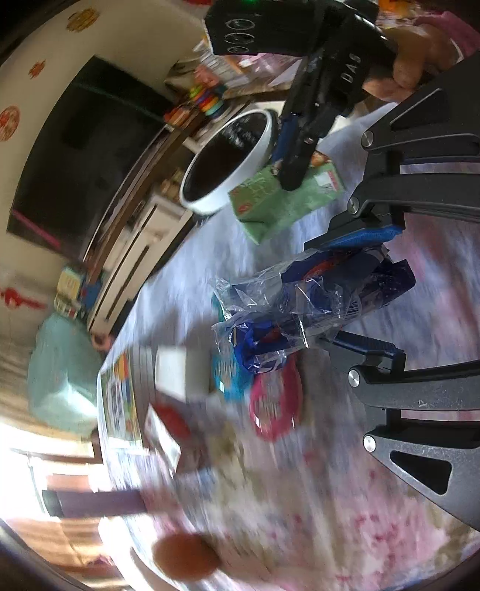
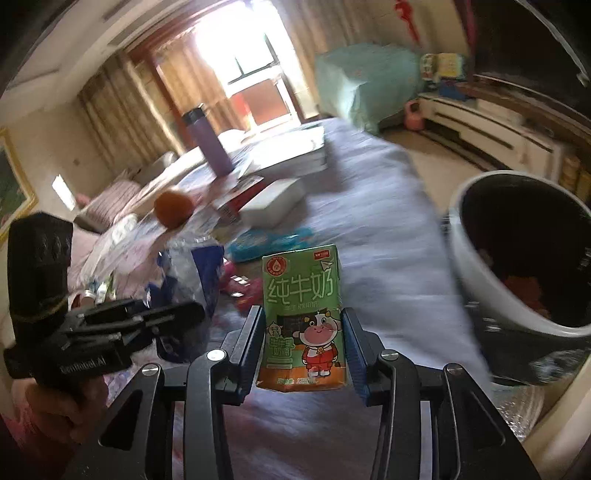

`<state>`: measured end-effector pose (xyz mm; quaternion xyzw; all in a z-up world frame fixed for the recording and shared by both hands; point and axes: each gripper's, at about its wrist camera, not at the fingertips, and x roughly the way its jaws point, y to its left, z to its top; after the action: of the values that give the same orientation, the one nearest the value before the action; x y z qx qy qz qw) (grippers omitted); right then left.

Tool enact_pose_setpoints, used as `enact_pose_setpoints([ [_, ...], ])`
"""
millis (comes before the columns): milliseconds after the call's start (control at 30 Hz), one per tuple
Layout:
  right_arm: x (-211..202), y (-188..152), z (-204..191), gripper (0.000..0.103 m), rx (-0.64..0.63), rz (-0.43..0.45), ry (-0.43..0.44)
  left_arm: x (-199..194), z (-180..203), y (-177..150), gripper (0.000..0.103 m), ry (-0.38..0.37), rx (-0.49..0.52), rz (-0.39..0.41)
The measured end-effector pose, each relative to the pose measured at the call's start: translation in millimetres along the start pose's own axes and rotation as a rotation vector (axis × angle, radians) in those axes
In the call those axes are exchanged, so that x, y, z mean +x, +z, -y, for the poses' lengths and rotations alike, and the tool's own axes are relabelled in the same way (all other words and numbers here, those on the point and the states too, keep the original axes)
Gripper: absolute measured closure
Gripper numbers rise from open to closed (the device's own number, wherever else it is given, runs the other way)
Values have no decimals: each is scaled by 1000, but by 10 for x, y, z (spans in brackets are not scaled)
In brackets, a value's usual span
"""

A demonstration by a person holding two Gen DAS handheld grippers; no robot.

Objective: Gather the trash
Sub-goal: 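Carry the clear bag and green milk carton over the trash bin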

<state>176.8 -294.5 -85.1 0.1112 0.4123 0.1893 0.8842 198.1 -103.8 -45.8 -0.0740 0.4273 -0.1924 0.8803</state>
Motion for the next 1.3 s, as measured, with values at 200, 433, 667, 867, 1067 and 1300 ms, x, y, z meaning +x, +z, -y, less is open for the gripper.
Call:
enact_pose_setpoints([
  [200, -261, 40, 282, 61, 49, 50, -43, 189, 276, 101, 64, -40, 56, -27],
  [433, -463, 56, 557, 61, 97, 90, -81, 413, 534, 264, 64, -60, 116, -36],
  [667, -610, 91, 773, 61, 128, 123, -114, 601, 740, 397, 64, -84, 149, -50],
  [867, -699, 111, 953, 61, 156, 142, -136, 757, 894, 494, 64, -104, 167, -57],
  [1067, -760, 128, 1108, 61, 181, 154, -158, 865, 1027, 577, 64, -112, 187, -66],
  [1300, -783, 174, 1288, 61, 209, 164, -173, 975, 1145, 721, 63, -121, 208, -69],
])
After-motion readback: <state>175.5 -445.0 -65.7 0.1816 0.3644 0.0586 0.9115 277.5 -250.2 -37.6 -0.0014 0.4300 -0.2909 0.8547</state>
